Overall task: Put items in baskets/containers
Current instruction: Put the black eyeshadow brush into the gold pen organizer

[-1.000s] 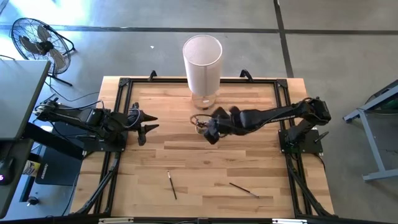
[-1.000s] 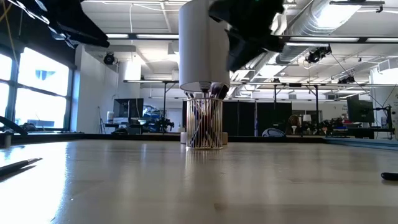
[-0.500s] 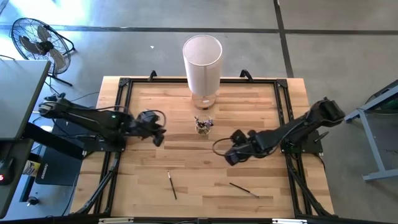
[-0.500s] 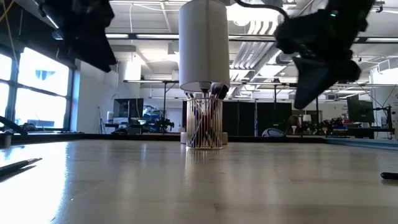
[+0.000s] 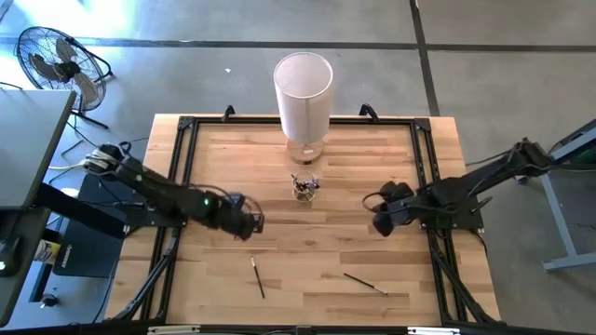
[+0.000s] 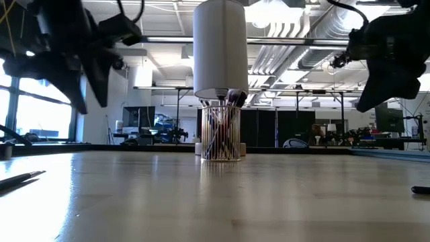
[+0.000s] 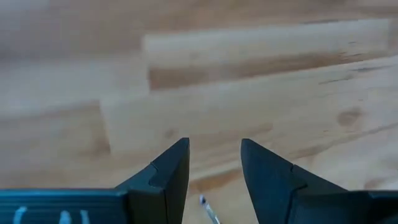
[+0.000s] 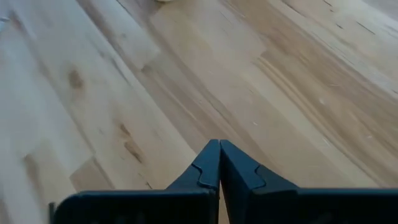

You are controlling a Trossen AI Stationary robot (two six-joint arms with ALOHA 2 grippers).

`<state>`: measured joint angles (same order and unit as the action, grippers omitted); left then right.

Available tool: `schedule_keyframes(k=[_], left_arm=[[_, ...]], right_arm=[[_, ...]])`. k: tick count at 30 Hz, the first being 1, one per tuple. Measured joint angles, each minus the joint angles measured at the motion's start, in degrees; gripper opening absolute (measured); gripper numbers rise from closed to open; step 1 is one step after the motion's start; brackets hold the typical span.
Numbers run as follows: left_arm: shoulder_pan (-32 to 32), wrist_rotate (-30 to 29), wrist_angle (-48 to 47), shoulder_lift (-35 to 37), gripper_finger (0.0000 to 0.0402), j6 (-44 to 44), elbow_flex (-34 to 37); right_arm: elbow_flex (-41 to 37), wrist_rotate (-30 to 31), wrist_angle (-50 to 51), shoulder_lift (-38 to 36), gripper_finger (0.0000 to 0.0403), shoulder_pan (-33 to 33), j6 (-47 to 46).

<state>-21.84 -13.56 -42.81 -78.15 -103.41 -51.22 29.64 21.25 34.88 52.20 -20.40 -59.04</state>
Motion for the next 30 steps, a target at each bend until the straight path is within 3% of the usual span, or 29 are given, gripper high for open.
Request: schedule_keyframes(k=[4, 8, 16, 26, 30], left_arm=[[-5.3, 0.0, 0.2, -2.9, 0.0142, -13.4, 0.0], [-8.4, 0.3, 4.0, -6.2, 0.0142, -21.2, 0.0], [-9.3, 3.3, 12.8, -13.0, 0.0142, -22.6, 0.0], [-9.3, 9.4, 13.0, -16.5, 0.0142, -26.1, 0.0], [-9.2, 8.9, 13.3, -16.5, 0.0142, -26.1, 0.0]], right_arm=[[-3.2, -0.3, -0.4, -6.6, 0.0004, 0.0, 1.6], [-4.4, -0.6, -0.2, -10.4, 0.0002, 0.0, 3.9], [-4.4, -2.7, -0.2, -11.4, 0.0001, 0.2, 6.6], [-4.4, -2.6, -0.2, -11.4, 0.0002, 0.2, 6.9], [-4.4, -2.2, -0.2, -11.4, 0.0001, 0.2, 8.0]])
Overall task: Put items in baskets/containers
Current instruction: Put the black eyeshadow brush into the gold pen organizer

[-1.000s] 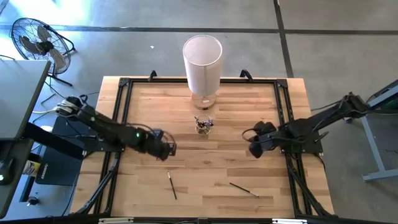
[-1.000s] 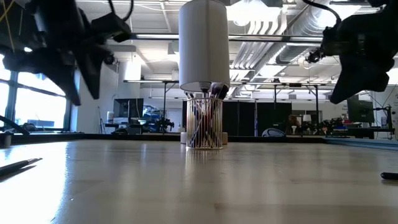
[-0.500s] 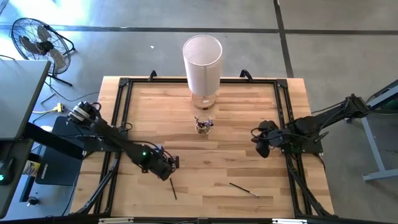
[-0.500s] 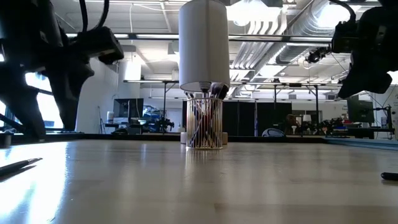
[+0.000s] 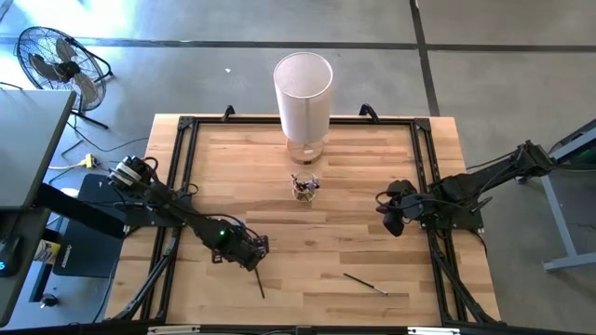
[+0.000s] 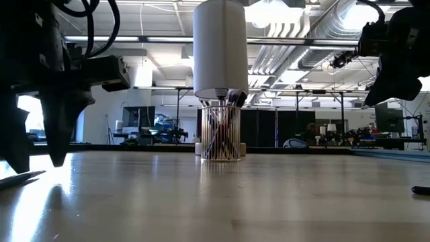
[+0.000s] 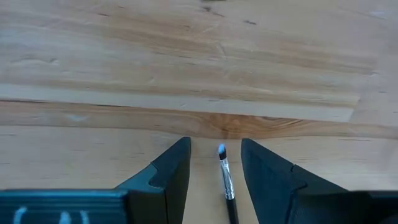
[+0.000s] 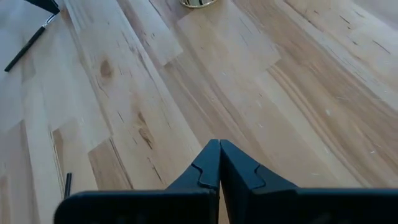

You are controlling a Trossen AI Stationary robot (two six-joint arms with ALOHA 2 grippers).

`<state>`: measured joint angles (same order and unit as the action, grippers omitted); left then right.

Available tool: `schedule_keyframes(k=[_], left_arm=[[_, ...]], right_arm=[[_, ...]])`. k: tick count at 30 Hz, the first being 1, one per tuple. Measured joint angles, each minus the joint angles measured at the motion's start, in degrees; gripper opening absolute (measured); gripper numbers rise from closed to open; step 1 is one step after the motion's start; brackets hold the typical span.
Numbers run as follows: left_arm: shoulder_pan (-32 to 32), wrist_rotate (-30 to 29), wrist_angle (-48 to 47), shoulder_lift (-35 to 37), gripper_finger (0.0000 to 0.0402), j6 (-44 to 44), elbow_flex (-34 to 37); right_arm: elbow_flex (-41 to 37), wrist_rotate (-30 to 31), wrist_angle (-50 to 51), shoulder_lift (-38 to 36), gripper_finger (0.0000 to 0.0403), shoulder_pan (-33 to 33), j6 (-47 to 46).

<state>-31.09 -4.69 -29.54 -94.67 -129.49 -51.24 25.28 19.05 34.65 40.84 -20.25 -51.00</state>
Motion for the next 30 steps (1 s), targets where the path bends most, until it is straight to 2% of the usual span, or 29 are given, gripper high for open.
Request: schedule_keyframes(k=[6, 14, 18, 30], left_arm=[[0.6, 2.6, 0.6, 0.0, 0.0142, -1.2, 0.1], [0.5, 3.3, 1.8, -0.2, 0.0142, -1.5, -0.1], [0.3, 5.6, 4.7, -0.3, 0.0142, -1.6, -0.5], [0.4, 1.3, -0.1, -0.2, 0.0142, -1.6, -0.5]], right_arm=[[0.0, 0.0, 0.0, 0.0, 0.0002, 0.0, 0.1], [0.0, 0.3, 0.0, 0.0, 0.0002, 0.0, 0.5], [0.0, 0.3, 0.0, 0.0, 0.0001, 0.0, 0.7], [0.0, 0.1, -0.4, 0.0, 0.0002, 0.0, 1.0]])
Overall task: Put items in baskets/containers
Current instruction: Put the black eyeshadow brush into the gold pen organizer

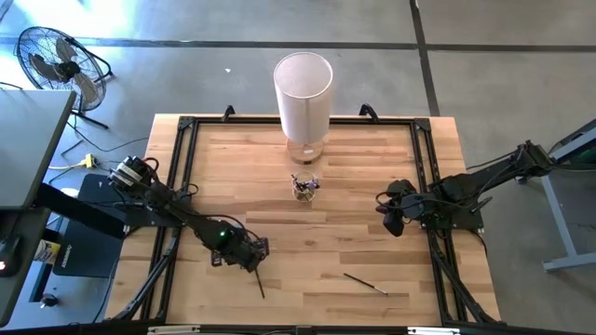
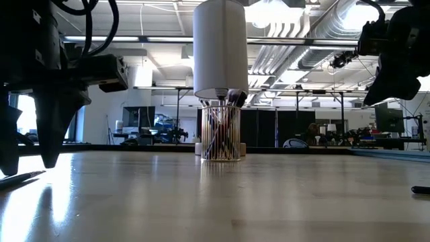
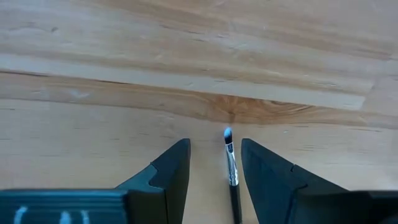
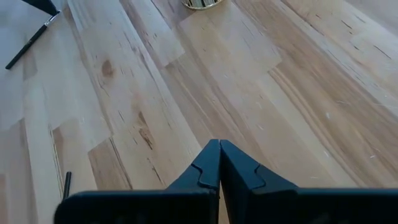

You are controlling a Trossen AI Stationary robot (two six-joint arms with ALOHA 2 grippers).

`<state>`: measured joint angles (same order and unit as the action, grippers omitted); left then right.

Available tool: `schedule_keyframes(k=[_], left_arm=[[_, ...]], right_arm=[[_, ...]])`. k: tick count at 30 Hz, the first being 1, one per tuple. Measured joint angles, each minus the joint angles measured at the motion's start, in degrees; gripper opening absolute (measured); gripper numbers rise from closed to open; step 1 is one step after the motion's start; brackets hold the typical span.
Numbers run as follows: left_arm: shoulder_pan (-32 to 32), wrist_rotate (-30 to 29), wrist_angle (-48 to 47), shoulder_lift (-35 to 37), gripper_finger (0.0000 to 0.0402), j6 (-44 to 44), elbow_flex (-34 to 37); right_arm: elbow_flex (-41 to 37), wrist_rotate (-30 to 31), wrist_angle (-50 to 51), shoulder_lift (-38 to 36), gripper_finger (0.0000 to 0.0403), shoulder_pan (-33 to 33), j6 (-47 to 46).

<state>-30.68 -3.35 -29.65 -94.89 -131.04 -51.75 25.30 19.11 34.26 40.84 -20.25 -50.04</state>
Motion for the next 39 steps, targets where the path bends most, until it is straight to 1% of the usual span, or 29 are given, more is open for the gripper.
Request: schedule_keyframes(k=[5, 9, 14, 18, 24, 25, 27, 30, 34, 36, 39], left_arm=[[0.2, -0.2, 0.1, -0.6, 0.0142, 0.0, -0.1], [0.7, 1.3, 0.3, -1.5, 0.0142, 0.2, -0.1], [1.2, 0.9, 0.8, -2.8, 0.0135, 0.3, -0.1], [1.4, 1.8, 0.1, -2.9, 0.0099, 0.7, -0.1], [1.4, 1.2, -1.0, -3.4, 0.0013, 0.8, -0.1], [1.4, 1.2, -1.3, -3.5, 0.0007, 0.8, -0.1], [1.4, 0.9, -1.6, -3.6, 0.0009, 1.4, -0.1], [1.4, 0.0, -1.1, -3.6, 0.0004, 4.5, 0.0], [1.2, -3.4, -1.3, -3.2, 0.0002, 7.2, -0.8], [1.2, -6.8, -2.7, -2.7, 0.0001, 9.9, -2.3], [1.9, -18.3, -5.5, -2.9, 0.0001, 14.6, -5.3]], right_arm=[[0.0, 0.0, -0.7, 0.0, 0.0001, 0.0, 0.0], [0.0, 0.0, -0.7, 0.0, 0.0002, 0.0, 0.0], [0.0, 0.0, -1.2, 0.0, 0.0002, 0.0, 0.0], [0.0, 0.0, -1.2, 0.0, 0.0002, 0.0, 0.0], [0.0, 0.0, -1.2, 0.0, 0.0002, 0.0, 0.2], [0.0, 0.0, -1.2, 0.0, 0.0002, 0.0, 0.3], [0.0, 0.0, -1.1, 0.0, 0.0002, 0.0, 0.6], [0.0, 0.0, -1.2, 0.0, 0.0002, 0.0, 0.8], [0.0, 0.0, -1.2, 0.0, 0.0002, 0.0, 1.2], [0.0, 0.0, -1.1, 0.0, 0.0002, 0.0, 1.3], [0.0, 0.0, -1.2, 0.0, 0.0002, 0.0, 1.5]])
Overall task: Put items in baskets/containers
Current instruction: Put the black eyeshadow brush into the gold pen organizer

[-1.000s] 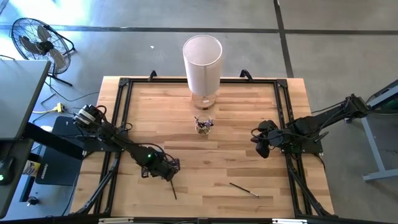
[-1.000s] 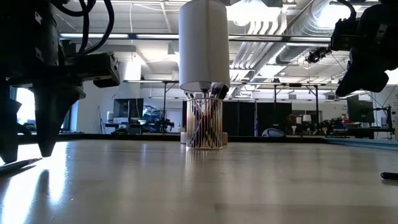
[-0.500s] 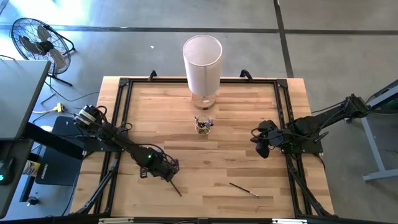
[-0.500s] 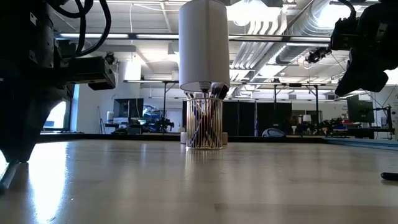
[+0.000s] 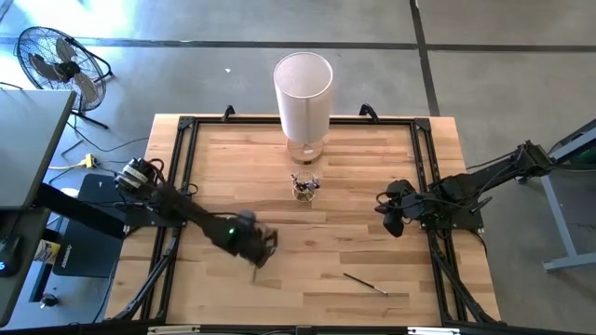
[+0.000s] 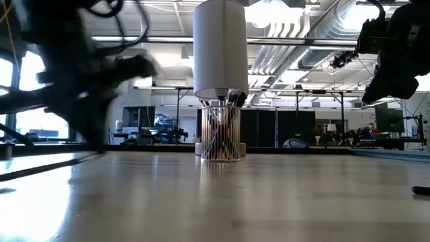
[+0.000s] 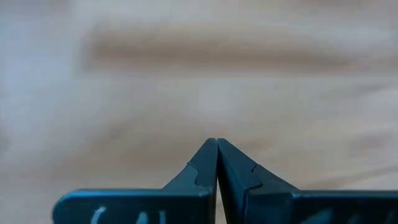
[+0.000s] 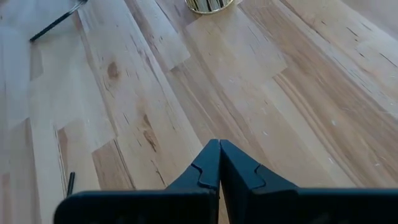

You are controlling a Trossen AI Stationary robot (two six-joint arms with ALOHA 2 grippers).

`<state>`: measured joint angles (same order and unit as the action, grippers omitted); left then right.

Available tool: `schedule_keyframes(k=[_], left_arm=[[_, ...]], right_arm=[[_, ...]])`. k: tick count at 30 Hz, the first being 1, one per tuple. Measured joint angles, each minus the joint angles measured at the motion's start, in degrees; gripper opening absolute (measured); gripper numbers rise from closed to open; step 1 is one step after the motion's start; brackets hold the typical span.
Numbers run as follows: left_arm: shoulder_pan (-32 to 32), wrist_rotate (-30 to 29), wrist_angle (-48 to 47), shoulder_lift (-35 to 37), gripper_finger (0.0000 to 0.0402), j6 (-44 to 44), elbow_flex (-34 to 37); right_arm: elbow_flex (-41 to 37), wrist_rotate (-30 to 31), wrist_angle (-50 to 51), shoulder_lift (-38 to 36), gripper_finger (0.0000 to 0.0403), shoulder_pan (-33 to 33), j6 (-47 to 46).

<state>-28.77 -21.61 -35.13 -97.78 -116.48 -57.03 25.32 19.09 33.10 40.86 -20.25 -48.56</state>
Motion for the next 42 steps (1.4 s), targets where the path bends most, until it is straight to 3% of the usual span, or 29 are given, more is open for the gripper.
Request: schedule_keyframes(k=[3, 8, 12, 17, 21, 23, 31, 36, 42], left_arm=[[-0.4, -10.5, -0.8, 1.5, 0.0000, 6.6, -3.6], [1.1, -24.3, -1.1, 2.4, 0.0000, 28.0, -11.2], [4.1, -26.6, -1.0, 2.4, 0.0000, 53.5, -20.0], [10.6, -20.7, 4.3, 2.6, 0.0000, 83.3, -31.4], [16.9, -5.8, 20.4, 2.6, 0.0000, 103.2, -33.2], [19.9, 1.7, 26.3, 2.6, 0.0000, 109.2, -33.2], [30.3, 20.7, 30.0, 2.7, 0.0000, 115.1, -30.9], [33.7, 24.8, 35.5, 5.1, 0.0000, 115.0, -20.3], [37.9, 32.4, 54.8, 11.0, 0.0000, 114.7, -5.1]], right_arm=[[0.0, 0.0, -0.5, 0.0, 0.0002, 0.0, 0.3], [0.0, 0.4, -2.1, 0.0, 0.0002, 0.0, 1.1], [0.0, 0.9, -3.3, 0.0, 0.0002, 0.0, 1.1], [0.0, 2.1, -5.1, 0.0, 0.0002, 0.0, 0.8], [0.0, 3.9, -6.7, 0.0, 0.0001, 0.0, 0.8], [0.0, 5.3, -7.9, 0.0, 0.0001, 0.0, 0.7], [0.0, 10.4, -11.6, 0.0, 0.0001, 0.0, -2.2], [0.0, 13.6, -11.7, 0.0, 0.0001, 0.0, -6.5], [0.0, 16.6, -11.7, 0.0, 0.0001, 0.0, -11.0]])
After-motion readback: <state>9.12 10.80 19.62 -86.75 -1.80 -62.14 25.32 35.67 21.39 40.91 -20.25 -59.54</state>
